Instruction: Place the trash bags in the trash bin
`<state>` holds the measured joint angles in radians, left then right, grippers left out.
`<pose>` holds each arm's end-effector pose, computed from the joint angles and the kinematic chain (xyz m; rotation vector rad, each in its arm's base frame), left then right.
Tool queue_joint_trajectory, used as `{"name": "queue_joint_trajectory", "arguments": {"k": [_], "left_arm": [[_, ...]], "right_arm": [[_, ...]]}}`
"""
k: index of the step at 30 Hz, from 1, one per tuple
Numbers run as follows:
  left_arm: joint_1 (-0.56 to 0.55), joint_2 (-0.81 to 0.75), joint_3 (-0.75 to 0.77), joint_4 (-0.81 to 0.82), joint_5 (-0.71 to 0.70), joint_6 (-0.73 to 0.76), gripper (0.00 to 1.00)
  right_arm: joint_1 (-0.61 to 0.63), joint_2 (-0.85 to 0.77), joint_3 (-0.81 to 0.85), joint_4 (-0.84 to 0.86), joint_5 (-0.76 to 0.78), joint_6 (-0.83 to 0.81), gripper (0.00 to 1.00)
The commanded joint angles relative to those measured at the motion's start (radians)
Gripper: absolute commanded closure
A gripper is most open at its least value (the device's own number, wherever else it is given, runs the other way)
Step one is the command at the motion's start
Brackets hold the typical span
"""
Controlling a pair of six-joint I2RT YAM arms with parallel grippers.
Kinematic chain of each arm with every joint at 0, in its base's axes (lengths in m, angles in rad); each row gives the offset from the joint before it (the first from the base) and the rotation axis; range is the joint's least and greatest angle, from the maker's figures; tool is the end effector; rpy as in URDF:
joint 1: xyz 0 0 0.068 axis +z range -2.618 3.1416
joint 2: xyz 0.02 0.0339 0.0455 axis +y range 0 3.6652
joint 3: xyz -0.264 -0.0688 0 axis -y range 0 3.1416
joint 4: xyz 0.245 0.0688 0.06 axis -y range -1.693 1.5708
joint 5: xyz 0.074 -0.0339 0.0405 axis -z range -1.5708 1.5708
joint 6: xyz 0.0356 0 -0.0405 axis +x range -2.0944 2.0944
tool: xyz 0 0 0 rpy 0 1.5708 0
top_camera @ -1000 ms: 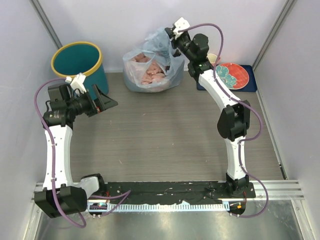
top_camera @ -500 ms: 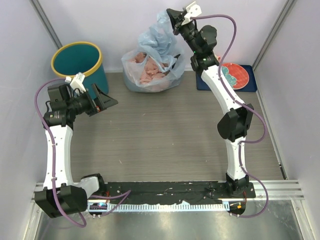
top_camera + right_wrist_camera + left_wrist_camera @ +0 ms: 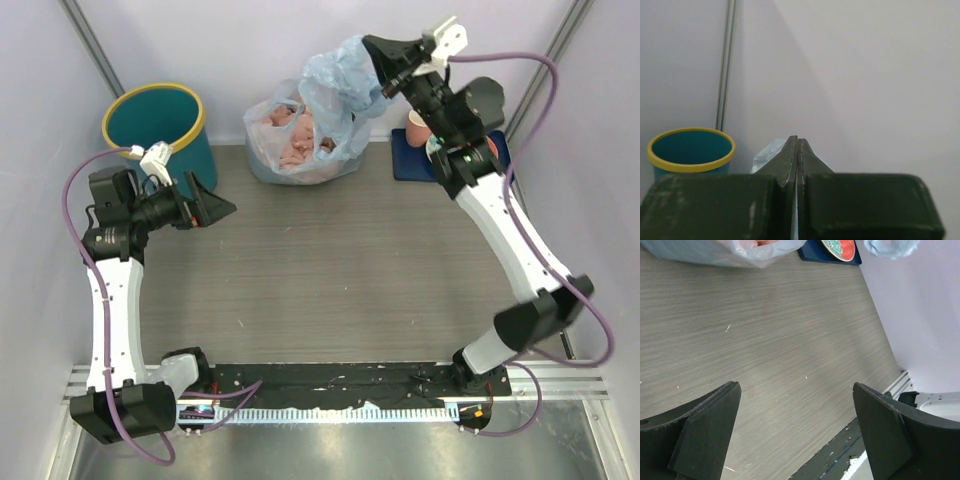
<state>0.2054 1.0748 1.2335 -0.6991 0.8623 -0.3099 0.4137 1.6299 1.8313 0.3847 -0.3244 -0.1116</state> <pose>0.2112 0.0164 0.3937 -0.0058 2.0401 -0.9653 0.3190 0.1525 0.5444 -0.5449 0.8716 0.4349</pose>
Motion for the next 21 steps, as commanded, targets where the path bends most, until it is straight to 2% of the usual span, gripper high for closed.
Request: {"name": "queue_joint_trajectory", "arguments": {"k": [1,4,7,8,10,13,15,17,18,19,20,21], "left_arm": [[-0.007,-0.041,-0.005,0.030,0.084,0.121,0.00],[-0.063,-0.047,-0.061,0.052,0.110,0.137,0.00],[-0.179,-0.046,-0.109,0.065,0.044,0.167,0.00],[-0.254,-0.041,-0.118,0.066,0.026,0.176,0.00],[-0.309,-0.012,-0.144,0.064,-0.023,0.199,0.00],[-0.366,0.036,-0.187,0.062,-0.017,0.235,0.00],[-0.402,0.057,-0.212,0.059,-0.019,0.316,0.00],[-0.441,0.091,-0.233,0.032,-0.041,0.465,0.00],[-0.457,0.103,-0.236,0.015,-0.055,0.523,0.00],[-0.469,0.118,-0.235,-0.022,-0.062,0.570,0.00],[-0.494,0.143,-0.233,-0.040,-0.071,0.616,0.00],[-0.506,0.154,-0.232,-0.054,-0.074,0.693,0.00]], "right_arm": [[0.025,-0.169,-0.160,-0.070,-0.005,0.030,0.99],[0.037,-0.252,-0.260,-0.148,0.004,0.056,0.99],[0.043,-0.317,-0.366,-0.222,0.011,0.108,0.99],[0.043,-0.329,-0.398,-0.242,0.012,0.142,0.99],[0.045,-0.372,-0.519,-0.285,0.015,0.187,0.99],[0.045,-0.418,-0.694,-0.319,-0.005,0.231,0.99],[0.045,-0.433,-0.803,-0.329,-0.021,0.239,0.99],[0.043,-0.435,-0.857,-0.352,-0.021,0.244,0.99],[0.043,-0.427,-0.885,-0.366,-0.036,0.240,0.94],[0.039,-0.418,-0.888,-0.378,-0.041,0.243,0.83],[0.028,-0.397,-0.886,-0.450,-0.044,0.254,0.57],[0.016,-0.383,-0.879,-0.480,-0.056,0.262,0.48]]}}
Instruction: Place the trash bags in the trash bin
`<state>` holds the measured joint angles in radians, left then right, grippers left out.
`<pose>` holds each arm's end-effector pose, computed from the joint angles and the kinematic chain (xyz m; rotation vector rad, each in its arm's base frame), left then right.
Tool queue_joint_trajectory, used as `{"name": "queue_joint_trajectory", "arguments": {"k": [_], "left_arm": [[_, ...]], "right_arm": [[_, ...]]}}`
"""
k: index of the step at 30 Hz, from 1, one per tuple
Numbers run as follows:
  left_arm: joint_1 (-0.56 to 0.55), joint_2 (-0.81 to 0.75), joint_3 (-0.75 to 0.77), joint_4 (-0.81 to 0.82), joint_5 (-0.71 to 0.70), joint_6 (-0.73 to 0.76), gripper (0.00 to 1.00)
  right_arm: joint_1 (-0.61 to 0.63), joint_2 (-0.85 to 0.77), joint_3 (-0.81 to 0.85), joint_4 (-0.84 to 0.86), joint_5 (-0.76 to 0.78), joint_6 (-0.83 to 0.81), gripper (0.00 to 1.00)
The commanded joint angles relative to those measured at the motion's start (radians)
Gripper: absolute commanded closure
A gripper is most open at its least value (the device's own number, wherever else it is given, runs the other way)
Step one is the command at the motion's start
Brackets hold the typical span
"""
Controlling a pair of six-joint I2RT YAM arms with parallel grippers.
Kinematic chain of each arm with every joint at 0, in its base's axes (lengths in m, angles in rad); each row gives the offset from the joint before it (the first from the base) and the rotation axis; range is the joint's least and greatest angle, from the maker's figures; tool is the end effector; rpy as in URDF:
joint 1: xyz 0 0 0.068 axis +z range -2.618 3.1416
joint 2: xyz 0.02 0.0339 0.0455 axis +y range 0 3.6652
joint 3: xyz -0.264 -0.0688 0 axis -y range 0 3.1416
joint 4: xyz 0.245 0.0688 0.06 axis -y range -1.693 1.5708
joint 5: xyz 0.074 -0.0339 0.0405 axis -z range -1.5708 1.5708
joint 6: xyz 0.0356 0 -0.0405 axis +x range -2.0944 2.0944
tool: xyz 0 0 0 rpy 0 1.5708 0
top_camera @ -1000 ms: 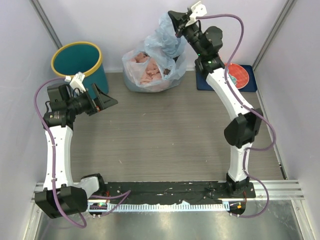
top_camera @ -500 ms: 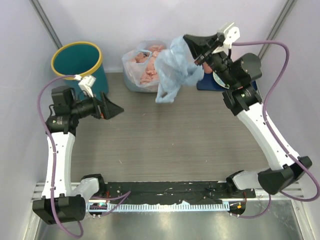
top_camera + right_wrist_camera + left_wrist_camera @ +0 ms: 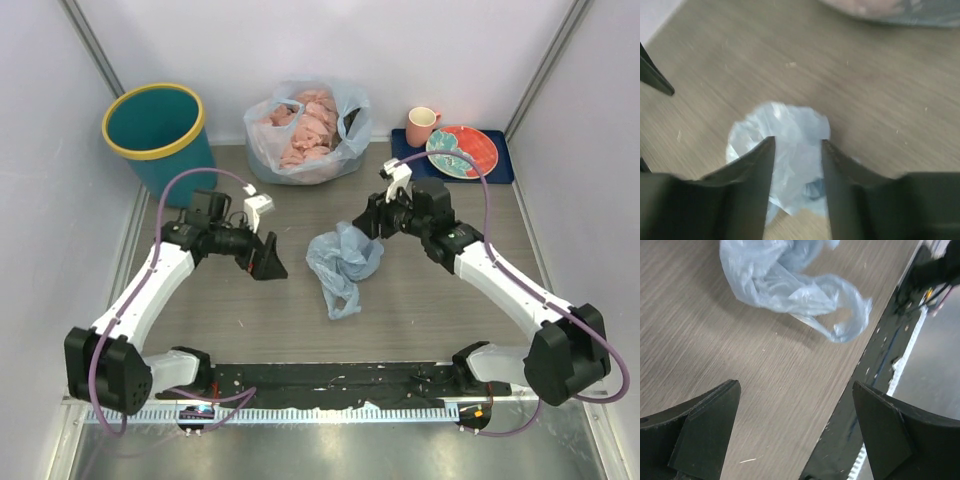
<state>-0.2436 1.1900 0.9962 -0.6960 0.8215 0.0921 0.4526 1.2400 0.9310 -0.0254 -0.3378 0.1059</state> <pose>0.2225 -0.0821 0.2939 0.7408 2.2284 -1.0701 0.2534 0.1363 0.3105 -0.5644 1.8637 0.6958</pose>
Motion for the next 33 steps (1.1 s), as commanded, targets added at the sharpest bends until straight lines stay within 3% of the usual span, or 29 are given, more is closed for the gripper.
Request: {"name": "queue_joint_trajectory", "arguments": {"k": [1,3,7,13,19,25,33], "left_arm": [[-0.069,0.046,0.007,-0.074,-0.035,0.316,0.00],[-0.115,0.057,0.009,-0.086,-0.051,0.375,0.00],[-0.270,0.040,0.004,-0.074,-0.113,0.429,0.00],[-0.532,-0.009,-0.036,0.171,-0.310,0.347,0.00],[-0.767,0.049,-0.016,0.315,-0.445,0.296,0.00],[-0.797,0.140,0.015,0.408,-0.568,0.244,0.00],[-0.737,0.169,-0.018,0.570,-0.556,0.115,0.00]], "right_arm": [[-0.035,0.015,0.028,-0.102,-0.082,0.054,0.39],[-0.089,0.030,0.041,-0.185,-0.124,0.057,0.29],[-0.212,0.023,0.057,-0.303,-0.190,0.061,0.20],[-0.278,0.027,0.012,-0.321,-0.260,0.058,0.19],[-0.290,0.047,0.000,-0.295,-0.348,0.104,0.20],[-0.364,-0.011,0.035,-0.425,-0.362,0.003,0.19],[-0.405,0.007,0.133,-0.850,-0.236,-0.475,0.17]]}}
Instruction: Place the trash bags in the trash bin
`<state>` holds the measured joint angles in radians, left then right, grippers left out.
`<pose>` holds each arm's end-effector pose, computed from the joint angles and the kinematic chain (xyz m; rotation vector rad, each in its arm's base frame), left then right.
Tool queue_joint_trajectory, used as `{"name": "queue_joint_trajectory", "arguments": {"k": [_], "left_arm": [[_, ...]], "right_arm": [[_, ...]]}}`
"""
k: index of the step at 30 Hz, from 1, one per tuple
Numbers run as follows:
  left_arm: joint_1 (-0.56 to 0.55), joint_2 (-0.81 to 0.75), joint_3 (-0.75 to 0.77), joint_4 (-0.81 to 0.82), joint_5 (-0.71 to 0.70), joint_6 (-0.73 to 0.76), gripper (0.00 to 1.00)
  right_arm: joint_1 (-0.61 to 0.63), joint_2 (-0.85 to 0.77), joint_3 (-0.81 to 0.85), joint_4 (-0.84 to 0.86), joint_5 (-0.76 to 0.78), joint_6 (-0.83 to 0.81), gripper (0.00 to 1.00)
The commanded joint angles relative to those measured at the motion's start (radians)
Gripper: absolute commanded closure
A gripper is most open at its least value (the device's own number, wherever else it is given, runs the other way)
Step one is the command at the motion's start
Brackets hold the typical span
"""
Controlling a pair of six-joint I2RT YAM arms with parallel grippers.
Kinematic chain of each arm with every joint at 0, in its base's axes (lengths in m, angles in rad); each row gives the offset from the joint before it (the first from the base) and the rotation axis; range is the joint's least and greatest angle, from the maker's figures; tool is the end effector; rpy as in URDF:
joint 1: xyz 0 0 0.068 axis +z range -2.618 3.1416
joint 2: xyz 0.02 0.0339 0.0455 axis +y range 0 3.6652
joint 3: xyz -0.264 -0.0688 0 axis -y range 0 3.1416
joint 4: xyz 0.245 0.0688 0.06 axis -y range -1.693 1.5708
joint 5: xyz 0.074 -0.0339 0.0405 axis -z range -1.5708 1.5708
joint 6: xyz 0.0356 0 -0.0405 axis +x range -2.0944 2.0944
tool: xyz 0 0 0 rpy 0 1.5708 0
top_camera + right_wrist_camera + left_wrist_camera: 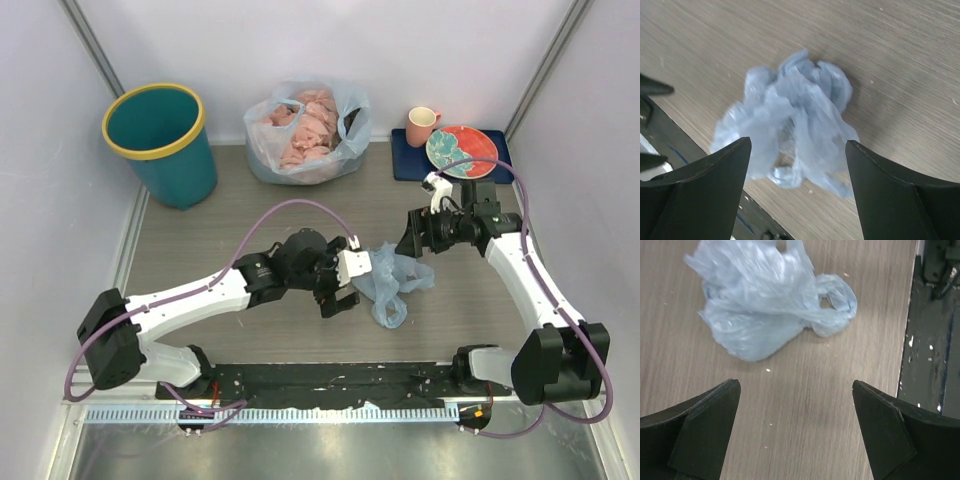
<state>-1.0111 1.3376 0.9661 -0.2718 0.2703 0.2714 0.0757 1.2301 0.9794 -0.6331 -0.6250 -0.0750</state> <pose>0.1490 -0.2556 0.2724 1.4843 1.7298 -0.6994 0.2470 0.0396 0.2801 -0.4486 2.3273 0.7610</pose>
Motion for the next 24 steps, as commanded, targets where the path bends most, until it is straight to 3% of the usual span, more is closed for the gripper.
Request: {"name": "queue_joint_trajectory", "arguments": {"k": [1,4,8,13,16,17,18,19,20,21,22,23,24], "left_arm": [[0.075,0.040,0.020,0.155,0.018,-0.083,0.00],[0.172,0.139,0.071,0.177,0.142,-0.097,0.00],[0.221,0.231,0.098,0.243,0.253,-0.032,0.00],[0.223,0.360,0.134,0.287,0.291,0.009,0.00],[0.224,0.432,0.160,0.313,0.270,0.012,0.01],[0.224,0.446,0.183,0.309,0.279,0.017,0.06],[0.229,0.474,0.195,0.290,0.283,0.025,0.11],[0.233,0.485,0.209,0.275,0.285,0.028,0.23],[0.239,0.494,0.236,0.249,0.284,0.026,0.48],[0.268,0.509,0.250,0.206,0.287,0.013,0.57],[0.291,0.515,0.267,0.180,0.300,0.006,0.67],[0.316,0.523,0.310,0.104,0.319,0.000,0.87],[0.374,0.528,0.330,0.071,0.367,-0.006,0.92]], "right_arm": [[-0.036,0.035,0.094,-0.276,0.062,-0.327,0.17],[-0.062,0.112,0.099,-0.358,0.087,-0.394,0.18],[-0.063,0.178,0.059,-0.331,0.075,-0.413,0.18],[-0.063,0.265,0.071,-0.321,-0.011,-0.411,0.19],[-0.062,0.302,0.087,-0.353,-0.044,-0.457,0.27],[-0.063,0.313,0.085,-0.355,-0.035,-0.465,0.30],[-0.063,0.322,0.084,-0.361,-0.024,-0.474,0.43],[-0.063,0.325,0.082,-0.364,0.004,-0.483,0.54],[-0.063,0.330,0.078,-0.381,0.014,-0.505,0.68],[-0.106,0.328,0.076,-0.387,0.018,-0.514,0.92],[-0.120,0.324,0.076,-0.396,0.025,-0.517,0.99],[-0.135,0.316,0.077,-0.398,0.025,-0.519,0.99],[-0.163,0.299,0.082,-0.398,0.022,-0.526,0.99]]}}
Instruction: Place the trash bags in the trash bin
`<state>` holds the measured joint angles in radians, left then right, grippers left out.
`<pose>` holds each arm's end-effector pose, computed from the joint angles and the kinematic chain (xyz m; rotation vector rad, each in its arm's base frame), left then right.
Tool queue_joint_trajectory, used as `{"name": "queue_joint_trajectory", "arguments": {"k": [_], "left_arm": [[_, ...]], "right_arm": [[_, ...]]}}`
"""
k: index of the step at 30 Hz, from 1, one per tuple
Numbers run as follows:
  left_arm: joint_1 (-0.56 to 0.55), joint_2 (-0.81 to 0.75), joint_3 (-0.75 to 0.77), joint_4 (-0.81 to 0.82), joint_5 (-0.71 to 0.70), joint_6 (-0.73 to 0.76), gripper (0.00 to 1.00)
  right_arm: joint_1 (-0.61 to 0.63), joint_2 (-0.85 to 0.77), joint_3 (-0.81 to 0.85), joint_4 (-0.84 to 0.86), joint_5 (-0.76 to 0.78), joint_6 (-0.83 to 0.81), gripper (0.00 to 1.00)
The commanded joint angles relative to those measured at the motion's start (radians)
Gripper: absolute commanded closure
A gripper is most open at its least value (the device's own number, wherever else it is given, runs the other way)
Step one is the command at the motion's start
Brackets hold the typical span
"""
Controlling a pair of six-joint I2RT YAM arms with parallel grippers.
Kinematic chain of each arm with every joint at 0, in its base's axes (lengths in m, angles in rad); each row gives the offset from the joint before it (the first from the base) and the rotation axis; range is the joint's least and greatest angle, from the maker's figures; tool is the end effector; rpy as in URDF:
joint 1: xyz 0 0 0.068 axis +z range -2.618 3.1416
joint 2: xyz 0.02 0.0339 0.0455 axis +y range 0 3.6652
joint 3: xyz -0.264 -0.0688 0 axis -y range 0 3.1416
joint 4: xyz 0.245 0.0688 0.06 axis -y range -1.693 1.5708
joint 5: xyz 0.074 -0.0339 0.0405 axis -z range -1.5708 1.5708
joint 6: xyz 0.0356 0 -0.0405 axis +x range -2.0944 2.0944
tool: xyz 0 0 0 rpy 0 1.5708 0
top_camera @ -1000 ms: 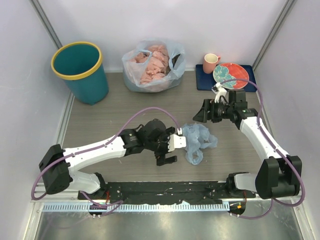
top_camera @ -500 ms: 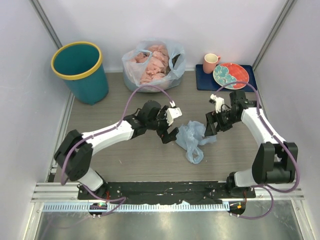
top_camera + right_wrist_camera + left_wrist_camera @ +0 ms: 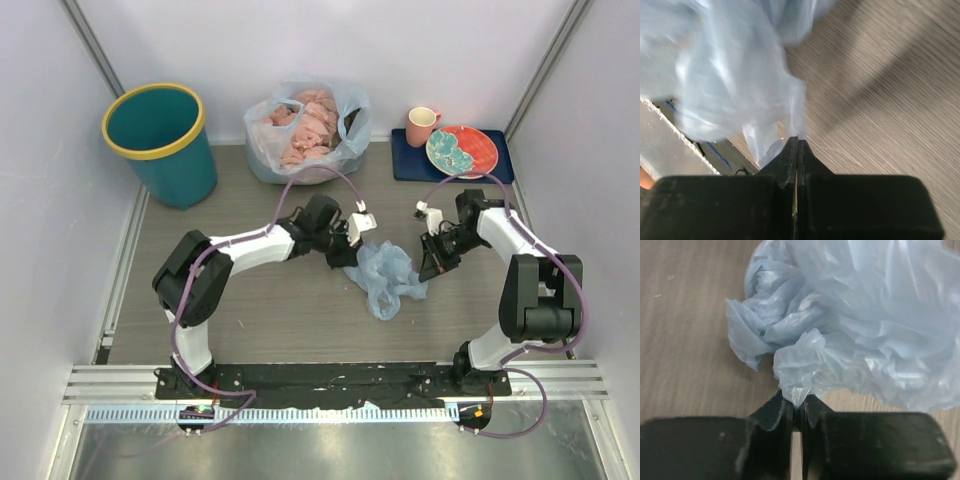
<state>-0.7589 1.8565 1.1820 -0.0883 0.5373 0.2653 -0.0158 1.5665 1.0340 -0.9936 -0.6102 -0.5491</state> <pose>0.2768 -0.2877 0.1884 1.3891 1.9081 -0.8706 0.2653 0.0162 0.2017 -0.7601 2.7074 0.8330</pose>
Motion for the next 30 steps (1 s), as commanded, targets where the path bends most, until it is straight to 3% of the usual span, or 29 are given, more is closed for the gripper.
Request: {"name": "queue_joint_trajectory", "arguments": {"k": [1,2,7,9,11,14,15,17,18,25,30], "left_arm": [[0.150,0.007,0.132,-0.137,0.118,0.000,0.94],[0.174,0.003,0.166,-0.178,0.127,0.000,1.00],[0.263,0.035,0.316,-0.425,0.211,0.123,0.99],[0.268,0.033,0.341,-0.479,0.205,0.135,0.74],[0.276,-0.003,0.289,-0.415,0.184,0.044,0.50],[0.299,-0.103,0.156,-0.273,0.124,-0.111,0.34],[0.315,-0.140,0.113,-0.236,0.115,-0.241,0.32],[0.322,-0.206,-0.008,-0.139,0.096,-0.370,0.15],[0.319,-0.273,-0.046,-0.111,0.078,-0.484,0.11],[0.188,-0.425,-0.333,0.001,-0.034,-0.852,0.07],[0.053,-0.402,-0.429,0.255,-0.123,-0.982,0.00]], "right_arm": [[-0.082,-0.049,0.028,-0.036,0.004,-0.054,0.99],[-0.088,-0.059,0.035,-0.033,-0.006,-0.052,0.99],[-0.088,-0.106,0.029,0.109,-0.043,0.090,0.99],[-0.088,-0.105,0.032,0.153,-0.075,0.139,0.99],[-0.088,-0.097,0.028,0.223,-0.085,0.221,0.99],[-0.087,-0.080,0.031,0.256,-0.079,0.290,0.99],[-0.088,-0.077,0.029,0.256,-0.086,0.297,0.99],[-0.088,-0.077,0.017,0.254,-0.097,0.317,0.99],[-0.088,-0.086,0.009,0.260,-0.100,0.325,0.99],[-0.085,-0.105,-0.017,0.265,-0.117,0.365,0.99],[-0.085,-0.129,-0.040,0.263,-0.167,0.400,0.99]]}}
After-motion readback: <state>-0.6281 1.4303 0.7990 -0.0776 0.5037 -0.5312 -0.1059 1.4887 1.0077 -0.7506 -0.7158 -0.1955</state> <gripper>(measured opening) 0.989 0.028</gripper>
